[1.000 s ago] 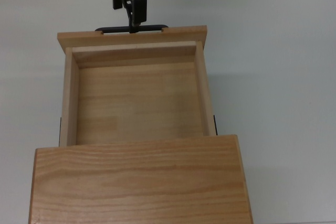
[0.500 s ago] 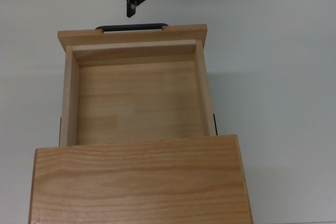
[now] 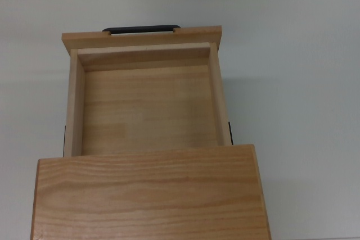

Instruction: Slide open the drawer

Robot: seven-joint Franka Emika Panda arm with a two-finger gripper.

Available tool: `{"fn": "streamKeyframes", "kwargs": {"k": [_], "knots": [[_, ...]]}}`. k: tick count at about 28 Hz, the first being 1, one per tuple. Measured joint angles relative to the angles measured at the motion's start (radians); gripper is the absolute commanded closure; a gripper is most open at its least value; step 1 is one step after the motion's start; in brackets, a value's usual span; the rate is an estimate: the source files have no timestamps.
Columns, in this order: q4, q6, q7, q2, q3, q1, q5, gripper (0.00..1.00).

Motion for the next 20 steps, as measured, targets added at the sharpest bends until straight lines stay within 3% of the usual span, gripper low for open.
{"fn": "streamKeyframes", "kwargs": {"k": [7, 20], "knots": [[0.034, -0.042, -0.154, 0.0, 0.001, 0.0, 0.0, 0.0], [0.038, -0.077, -0.208, 0.0, 0.006, 0.005, 0.0, 0.0]]}}
